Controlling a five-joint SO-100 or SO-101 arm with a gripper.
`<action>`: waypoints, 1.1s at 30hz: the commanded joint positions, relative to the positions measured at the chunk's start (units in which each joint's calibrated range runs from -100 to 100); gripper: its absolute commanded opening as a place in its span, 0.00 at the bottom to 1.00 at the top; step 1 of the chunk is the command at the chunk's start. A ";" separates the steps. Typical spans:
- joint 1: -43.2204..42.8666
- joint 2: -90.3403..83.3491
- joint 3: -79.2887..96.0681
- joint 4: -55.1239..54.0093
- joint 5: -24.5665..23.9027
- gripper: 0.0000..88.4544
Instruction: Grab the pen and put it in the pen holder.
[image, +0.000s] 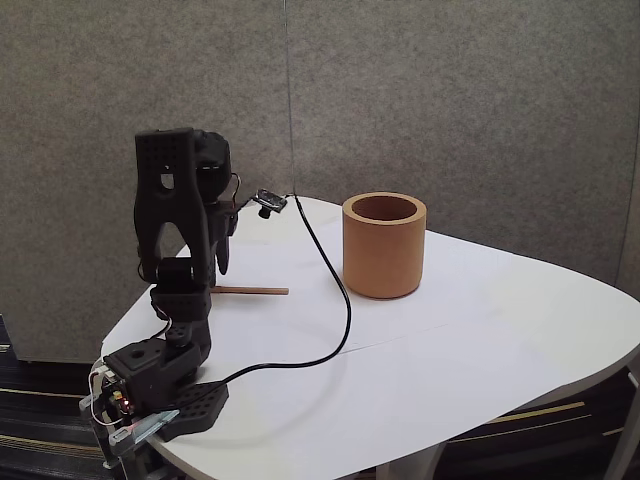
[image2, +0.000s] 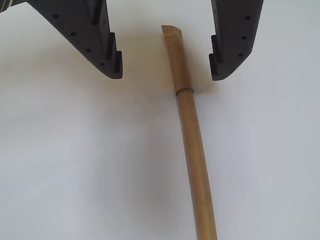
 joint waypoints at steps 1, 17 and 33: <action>0.45 -0.27 -0.99 -0.08 0.14 0.27; 0.82 11.93 -7.58 -0.25 -0.07 0.27; 0.53 12.82 -7.67 -0.08 -0.34 0.27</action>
